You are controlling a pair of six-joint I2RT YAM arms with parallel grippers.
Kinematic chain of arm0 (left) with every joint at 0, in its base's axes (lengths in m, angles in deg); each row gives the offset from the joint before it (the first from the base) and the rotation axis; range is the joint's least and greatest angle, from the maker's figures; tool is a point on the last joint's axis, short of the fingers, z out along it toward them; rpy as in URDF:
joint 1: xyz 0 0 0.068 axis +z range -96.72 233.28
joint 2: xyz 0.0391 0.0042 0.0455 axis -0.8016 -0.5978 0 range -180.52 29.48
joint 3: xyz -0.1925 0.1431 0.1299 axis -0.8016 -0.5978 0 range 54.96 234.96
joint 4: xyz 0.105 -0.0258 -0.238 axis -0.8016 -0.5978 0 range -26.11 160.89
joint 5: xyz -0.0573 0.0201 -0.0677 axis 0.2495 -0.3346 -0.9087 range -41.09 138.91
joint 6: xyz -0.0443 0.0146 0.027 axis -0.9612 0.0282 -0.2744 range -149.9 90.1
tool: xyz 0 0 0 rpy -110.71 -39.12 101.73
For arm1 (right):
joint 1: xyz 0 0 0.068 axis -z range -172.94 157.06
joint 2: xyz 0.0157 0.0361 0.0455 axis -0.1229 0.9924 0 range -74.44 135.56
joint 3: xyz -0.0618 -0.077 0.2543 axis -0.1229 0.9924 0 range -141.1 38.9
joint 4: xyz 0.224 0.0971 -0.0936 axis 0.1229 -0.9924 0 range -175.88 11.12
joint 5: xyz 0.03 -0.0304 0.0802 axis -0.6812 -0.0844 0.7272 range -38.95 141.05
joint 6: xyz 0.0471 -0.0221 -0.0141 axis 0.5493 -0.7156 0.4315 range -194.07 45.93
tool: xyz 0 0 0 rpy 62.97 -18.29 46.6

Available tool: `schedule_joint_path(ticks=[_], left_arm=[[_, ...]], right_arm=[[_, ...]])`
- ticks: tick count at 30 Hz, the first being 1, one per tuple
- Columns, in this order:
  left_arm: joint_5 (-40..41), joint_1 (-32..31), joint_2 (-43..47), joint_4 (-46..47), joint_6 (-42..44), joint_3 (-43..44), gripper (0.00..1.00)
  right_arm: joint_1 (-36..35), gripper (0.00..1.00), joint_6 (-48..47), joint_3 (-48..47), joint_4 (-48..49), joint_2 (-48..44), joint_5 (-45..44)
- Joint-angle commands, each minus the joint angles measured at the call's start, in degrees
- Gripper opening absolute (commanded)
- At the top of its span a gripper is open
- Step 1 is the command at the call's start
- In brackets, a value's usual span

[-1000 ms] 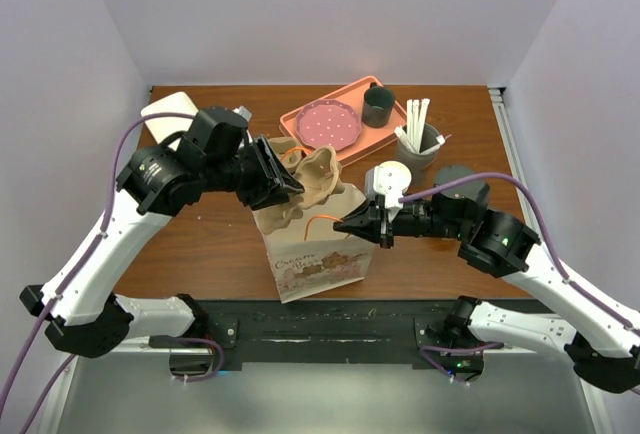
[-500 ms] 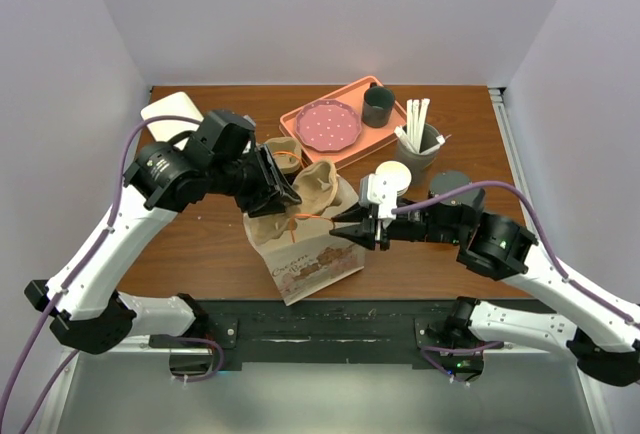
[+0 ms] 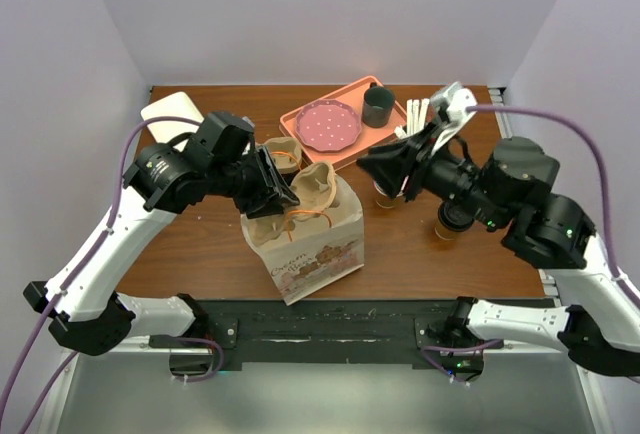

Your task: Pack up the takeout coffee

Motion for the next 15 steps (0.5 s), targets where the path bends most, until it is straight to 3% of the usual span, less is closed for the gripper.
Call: schedule_joint_path(ticks=[1,8,15], left_arm=[[-0.5,-0.5,0.9,0.3,2.9,0.1,0.13],[-1.5,-0.5,1.4,1.3,5.9,-0.9,0.13],[-1.9,-0.4,1.5,1.3,7.1,-0.6,0.13]], right_arm=[[-0.2,0.41,11.7,-7.9,-15.1,6.3,-19.1],[4.0,0.43,11.1,-17.4,-26.1,17.5,-9.2],[8.6,0.4,6.5,-16.5,-31.6,20.3,3.5]])
